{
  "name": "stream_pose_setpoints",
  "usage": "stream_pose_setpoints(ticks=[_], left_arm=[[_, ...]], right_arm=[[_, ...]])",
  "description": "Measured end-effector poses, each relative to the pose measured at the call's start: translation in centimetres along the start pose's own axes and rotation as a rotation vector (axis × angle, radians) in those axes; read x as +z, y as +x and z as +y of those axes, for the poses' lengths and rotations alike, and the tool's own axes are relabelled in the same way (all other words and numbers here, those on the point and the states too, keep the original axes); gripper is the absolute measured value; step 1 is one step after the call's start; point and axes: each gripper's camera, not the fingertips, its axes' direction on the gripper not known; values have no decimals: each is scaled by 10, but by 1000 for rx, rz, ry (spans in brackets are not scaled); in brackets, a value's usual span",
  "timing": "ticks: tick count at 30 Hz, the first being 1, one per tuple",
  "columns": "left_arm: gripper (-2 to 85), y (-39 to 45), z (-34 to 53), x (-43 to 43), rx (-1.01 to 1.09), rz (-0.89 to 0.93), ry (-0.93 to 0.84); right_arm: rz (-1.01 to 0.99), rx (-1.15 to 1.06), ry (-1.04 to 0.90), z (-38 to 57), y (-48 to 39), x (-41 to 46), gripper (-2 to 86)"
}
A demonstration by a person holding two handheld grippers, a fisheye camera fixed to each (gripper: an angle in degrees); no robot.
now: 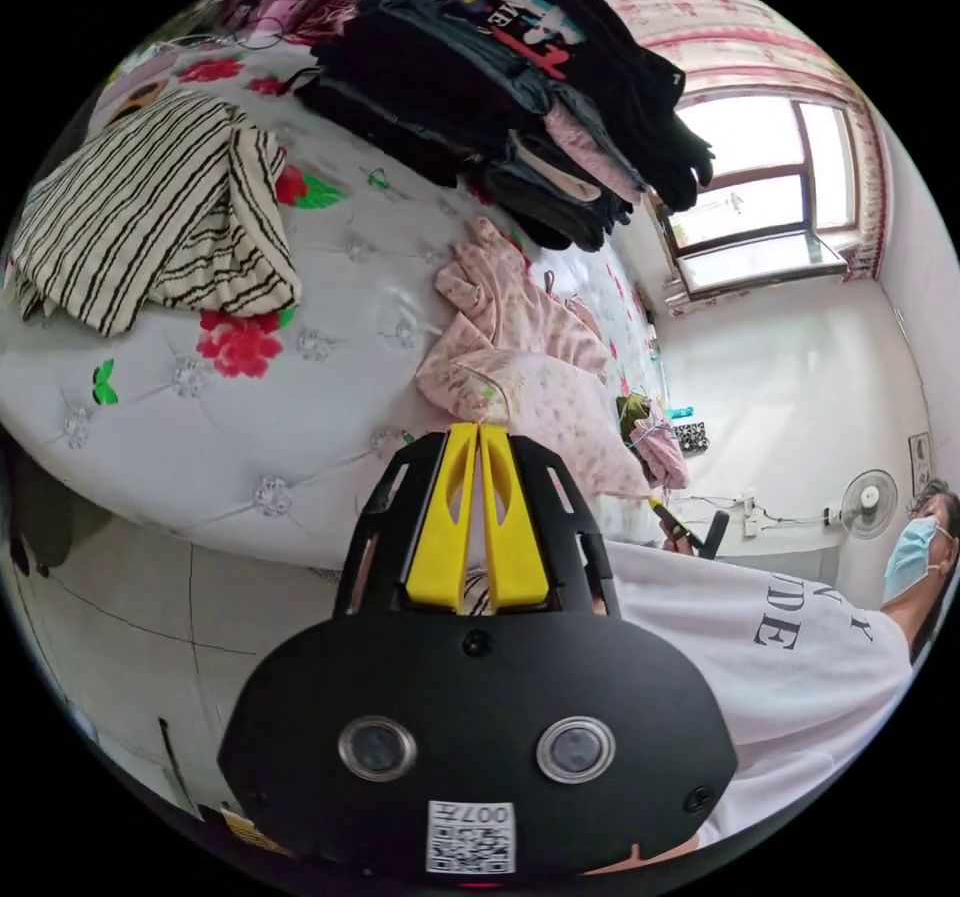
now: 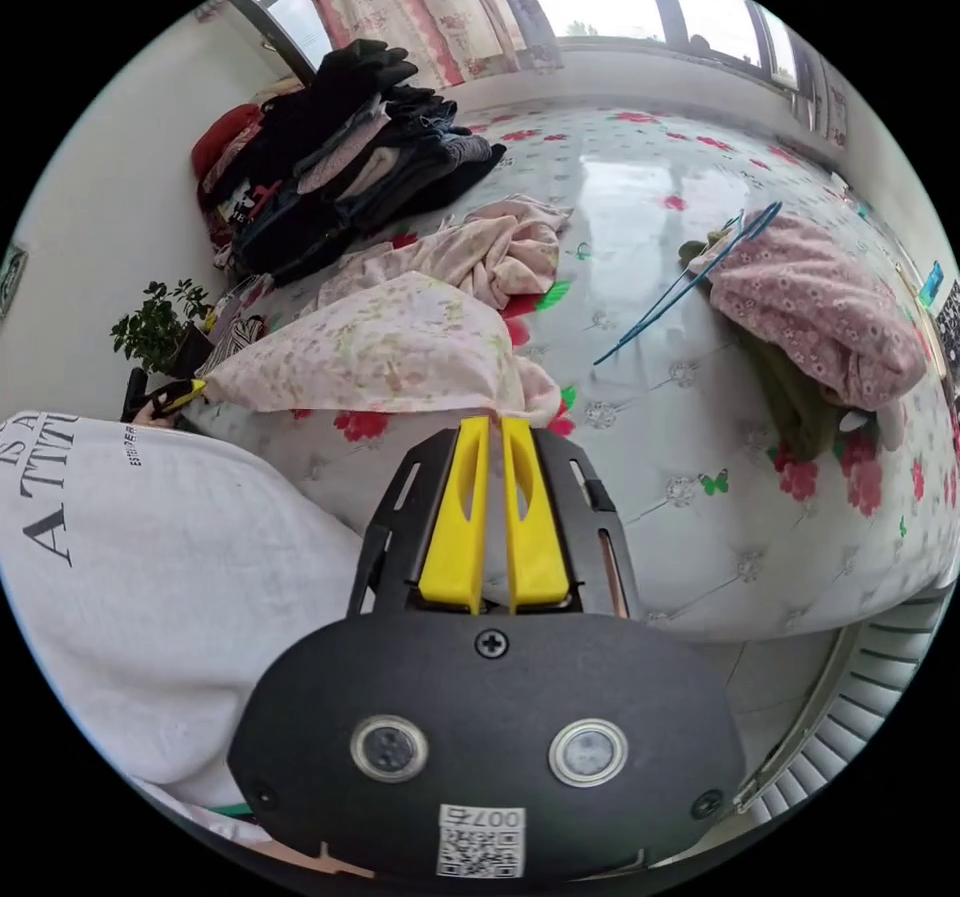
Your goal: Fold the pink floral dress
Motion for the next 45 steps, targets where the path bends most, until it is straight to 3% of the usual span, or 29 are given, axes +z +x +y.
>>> stream_pose_setpoints(ticks=[6,13,17,20,23,24,25,28,34,38,45], left_arm=[[-10,12,-18,5,-10,5,11],[-10,43,-42,12,62,-28,8],[-10,53,-46,19,72,-18,-6],[-10,61,-51,15,85,-10,1],[-10,73,-56,-1,119,15,19],[-10,77,-56,-7,130,20,28],[-10,83,-55,-19,158,37,48],[-10,91,-49,-48,192,56,104],[-10,67,-73,-27,28,-10,143],[-10,55,-92,22,-80,15,110],[-10,45,-87,42,-126,-12,71]], right_arm=[[29,8,9,-8,1,18,24],[77,52,-119,-12,19,61,66],[131,-12,-96,-28,7,76,60],[137,5,-193,-48,13,97,33],[-100,-53,-252,-63,15,83,9],[-292,-61,-215,-68,16,59,5],[-477,-60,-140,-72,19,29,2],[-733,-51,104,-78,35,-44,0],[-447,254,328,-135,74,-58,11],[-324,319,199,-163,73,-1,31],[-68,163,-32,-132,31,66,64]])
